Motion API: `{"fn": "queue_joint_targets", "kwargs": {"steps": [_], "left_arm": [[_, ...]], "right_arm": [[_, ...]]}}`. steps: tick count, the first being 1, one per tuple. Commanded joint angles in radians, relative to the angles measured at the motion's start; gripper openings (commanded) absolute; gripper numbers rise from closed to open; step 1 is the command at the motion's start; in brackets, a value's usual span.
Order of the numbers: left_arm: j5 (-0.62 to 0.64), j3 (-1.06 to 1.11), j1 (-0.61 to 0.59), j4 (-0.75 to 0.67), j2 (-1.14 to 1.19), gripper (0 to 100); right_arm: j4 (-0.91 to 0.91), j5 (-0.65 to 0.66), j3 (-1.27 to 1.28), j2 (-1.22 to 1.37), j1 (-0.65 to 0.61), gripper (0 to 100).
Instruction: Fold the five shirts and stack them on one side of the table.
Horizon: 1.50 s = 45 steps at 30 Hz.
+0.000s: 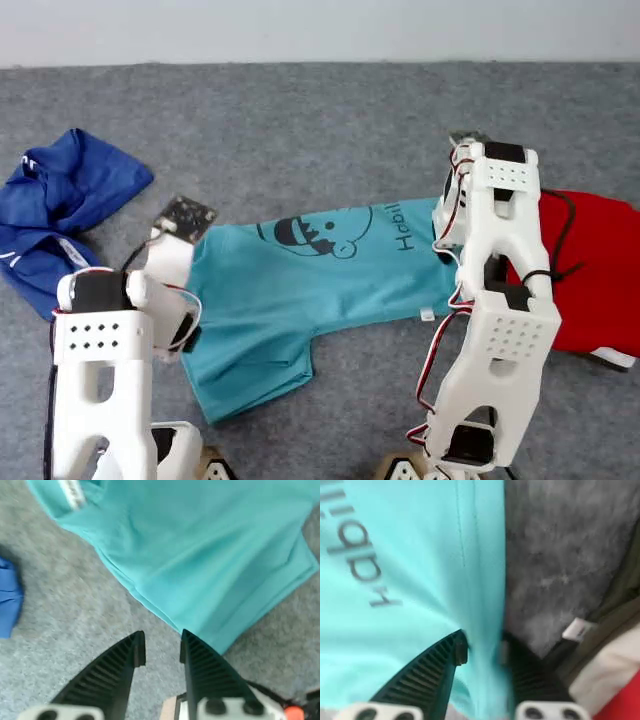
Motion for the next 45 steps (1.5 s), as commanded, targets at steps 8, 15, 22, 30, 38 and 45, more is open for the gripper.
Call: {"fn": "queue_joint_targets", "kwargs": {"steps": [8, 15, 22, 30, 38, 45], "left_arm": [[-0.161, 0.176, 0.008, -0.187, -0.014, 13], [-0.255, 0.406, 0.112, -0.325, -0.02, 8], [-0.253, 0.414, 0.245, -0.333, -0.02, 6], [-0.255, 0.383, 0.252, -0.287, -0.02, 6], [-0.252, 0.242, 0.253, -0.255, -0.021, 6], [-0.255, 0.283, 0.473, -0.199, -0.018, 6]], "right_arm": [[0.206, 0.055, -0.218, -0.084, -0.002, 28.1], [0.237, 0.055, -0.256, -0.099, 0.001, 28.1], [0.237, 0.055, -0.253, -0.097, -0.001, 28.1], [0.236, 0.055, -0.169, -0.097, 0.004, 28.1], [0.236, 0.055, -0.118, -0.097, 0.004, 28.1], [0.236, 0.055, -0.118, -0.097, 0.004, 28.1]]}}
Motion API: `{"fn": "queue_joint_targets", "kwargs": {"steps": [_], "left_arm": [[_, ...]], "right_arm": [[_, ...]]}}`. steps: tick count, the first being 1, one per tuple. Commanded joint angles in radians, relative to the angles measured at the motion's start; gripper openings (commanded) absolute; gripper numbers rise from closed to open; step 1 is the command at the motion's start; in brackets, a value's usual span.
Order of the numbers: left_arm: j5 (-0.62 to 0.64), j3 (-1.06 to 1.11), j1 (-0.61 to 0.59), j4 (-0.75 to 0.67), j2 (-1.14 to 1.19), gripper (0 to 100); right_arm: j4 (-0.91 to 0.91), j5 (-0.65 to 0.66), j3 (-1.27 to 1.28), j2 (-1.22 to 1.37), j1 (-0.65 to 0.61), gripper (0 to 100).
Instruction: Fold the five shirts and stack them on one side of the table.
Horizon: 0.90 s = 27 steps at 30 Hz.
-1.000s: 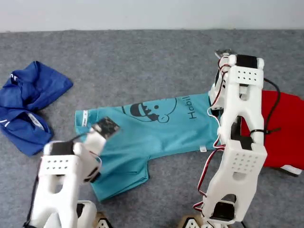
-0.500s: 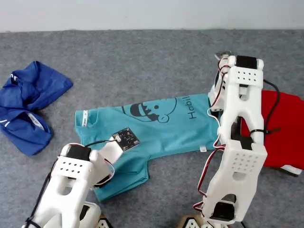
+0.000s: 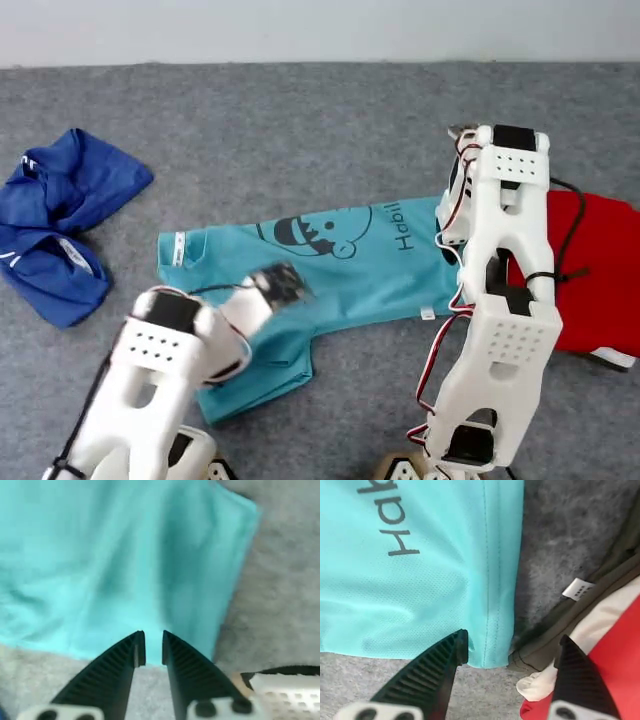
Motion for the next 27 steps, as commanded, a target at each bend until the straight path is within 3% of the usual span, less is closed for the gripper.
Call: {"fn": "queue_joint_targets", "kwargs": {"steps": [1, 5, 13, 21, 27], "left_arm": [[-0.014, 0.027, 0.141, -0.005, -0.015, 6], [-0.011, 0.076, 0.183, -0.098, -0.014, 6], [-0.012, 0.147, 0.069, -0.241, -0.014, 6], [-0.015, 0.182, 0.029, -0.264, -0.012, 6], [-0.011, 0.185, 0.028, -0.365, -0.012, 6]], "right_arm": [[0.041, 0.009, -0.002, -0.061, 0.005, 28.1], [0.041, 0.009, 0.006, -0.061, 0.005, 28.1], [0.041, 0.009, 0.063, -0.061, 0.005, 28.1], [0.041, 0.009, 0.063, -0.061, 0.005, 28.1], [0.041, 0.009, 0.063, -0.061, 0.005, 28.1]]}}
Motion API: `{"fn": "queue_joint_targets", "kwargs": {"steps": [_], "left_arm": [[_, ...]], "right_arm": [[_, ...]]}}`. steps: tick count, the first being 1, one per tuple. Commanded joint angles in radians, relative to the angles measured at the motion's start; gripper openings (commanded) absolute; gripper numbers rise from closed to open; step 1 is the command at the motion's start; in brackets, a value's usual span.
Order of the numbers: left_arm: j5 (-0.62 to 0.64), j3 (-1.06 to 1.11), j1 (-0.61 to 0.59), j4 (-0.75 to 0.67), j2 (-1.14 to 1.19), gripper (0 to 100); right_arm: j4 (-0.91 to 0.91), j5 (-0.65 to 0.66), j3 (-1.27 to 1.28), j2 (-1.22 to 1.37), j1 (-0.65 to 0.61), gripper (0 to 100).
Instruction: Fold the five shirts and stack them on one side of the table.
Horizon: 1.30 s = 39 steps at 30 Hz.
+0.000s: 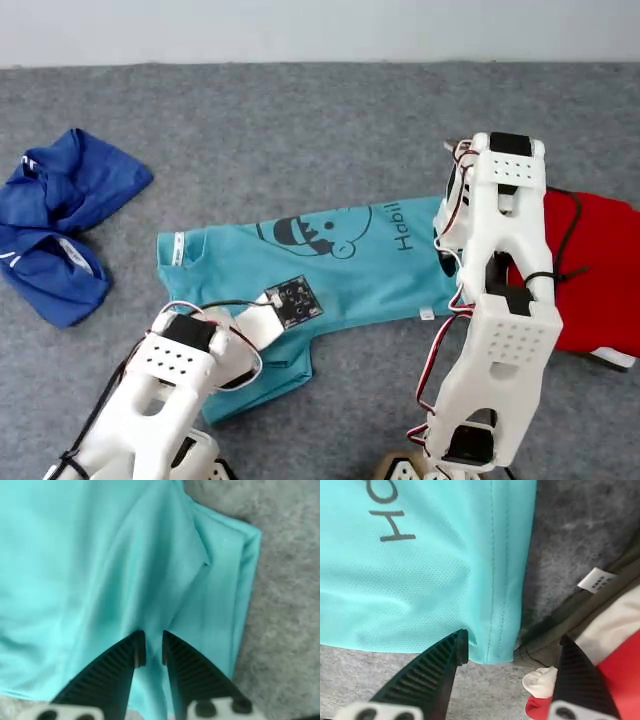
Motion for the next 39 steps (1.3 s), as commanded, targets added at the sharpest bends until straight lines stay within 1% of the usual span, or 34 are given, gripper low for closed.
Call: {"fn": "queue_joint_targets", "kwargs": {"steps": [1, 5, 8, 11, 15, 20, 26, 31, 33, 36, 39], "left_arm": [[-0.009, -0.005, -0.006, -0.055, -0.012, 6], [-0.009, -0.004, -0.006, -0.092, -0.012, 6], [-0.008, 0.005, -0.006, -0.083, -0.012, 6], [-0.006, -0.031, -0.006, 0.025, -0.02, 6], [0.021, -0.148, 0.003, 0.169, -0.02, 6], [0.021, -0.162, 0.005, 0.184, -0.015, 6], [0.028, -0.148, 0.006, 0.183, -0.014, 6], [0.028, -0.059, 0.141, 0.167, -0.014, 6], [0.043, -0.028, 0.155, 0.118, -0.014, 6], [0.098, 0.021, 0.155, 0.028, -0.014, 6], [0.146, 0.033, 0.152, -0.025, -0.014, 6]], "right_arm": [[0.041, 0.009, -0.005, -0.061, 0.005, 28.1], [0.041, 0.009, -0.005, -0.061, 0.005, 28.1], [0.041, 0.009, -0.005, -0.061, 0.005, 28.1], [0.041, 0.009, -0.005, -0.061, 0.005, 28.1], [0.041, 0.009, -0.005, -0.061, 0.005, 28.1], [0.041, 0.009, -0.003, -0.061, 0.005, 28.1], [0.041, 0.009, -0.003, -0.061, 0.005, 28.1], [0.041, 0.009, -0.003, -0.061, 0.005, 28.1], [0.041, 0.009, -0.003, -0.061, 0.005, 28.1], [0.041, 0.009, -0.003, -0.061, 0.005, 28.1], [0.041, 0.009, -0.003, -0.061, 0.005, 28.1]]}}
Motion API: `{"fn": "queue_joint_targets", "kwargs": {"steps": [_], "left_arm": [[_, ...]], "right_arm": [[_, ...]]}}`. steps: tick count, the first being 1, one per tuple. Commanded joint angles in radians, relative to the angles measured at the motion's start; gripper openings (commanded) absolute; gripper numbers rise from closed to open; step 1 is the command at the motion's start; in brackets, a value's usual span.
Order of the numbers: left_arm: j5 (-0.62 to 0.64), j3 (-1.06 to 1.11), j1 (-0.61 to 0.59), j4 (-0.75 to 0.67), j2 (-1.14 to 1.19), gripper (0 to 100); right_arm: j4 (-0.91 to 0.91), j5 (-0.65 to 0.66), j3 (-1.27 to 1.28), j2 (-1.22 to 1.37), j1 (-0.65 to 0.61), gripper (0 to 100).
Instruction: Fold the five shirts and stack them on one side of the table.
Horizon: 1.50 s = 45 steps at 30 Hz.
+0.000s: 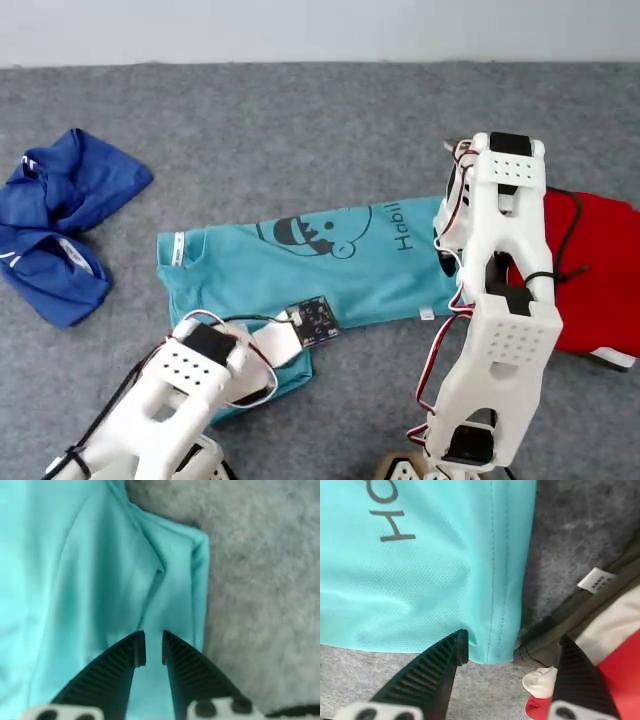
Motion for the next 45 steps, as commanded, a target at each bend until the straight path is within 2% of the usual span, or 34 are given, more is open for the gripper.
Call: {"fn": "queue_joint_targets", "kwargs": {"steps": [1, 9, 17, 35, 40, 45], "left_arm": [[0.075, -0.001, 0.005, -0.058, -0.014, 7], [0.109, -0.002, -0.006, -0.074, -0.014, 7], [0.028, 0.005, -0.15, -0.075, -0.012, 7], [0.026, 0.061, -0.157, -0.075, -0.012, 7], [0.031, 0.061, -0.157, -0.074, -0.012, 15], [0.026, 0.061, -0.157, -0.074, -0.012, 14]], "right_arm": [[0.041, 0.009, -0.003, -0.061, 0.005, 28.1], [0.041, 0.009, -0.003, -0.061, 0.005, 28.1], [0.041, 0.009, -0.003, -0.061, 0.005, 28.1], [0.041, 0.009, -0.003, -0.061, 0.005, 28.1], [0.041, 0.009, -0.003, -0.061, 0.005, 28.1], [0.041, 0.009, -0.003, -0.061, 0.005, 28.1]]}}
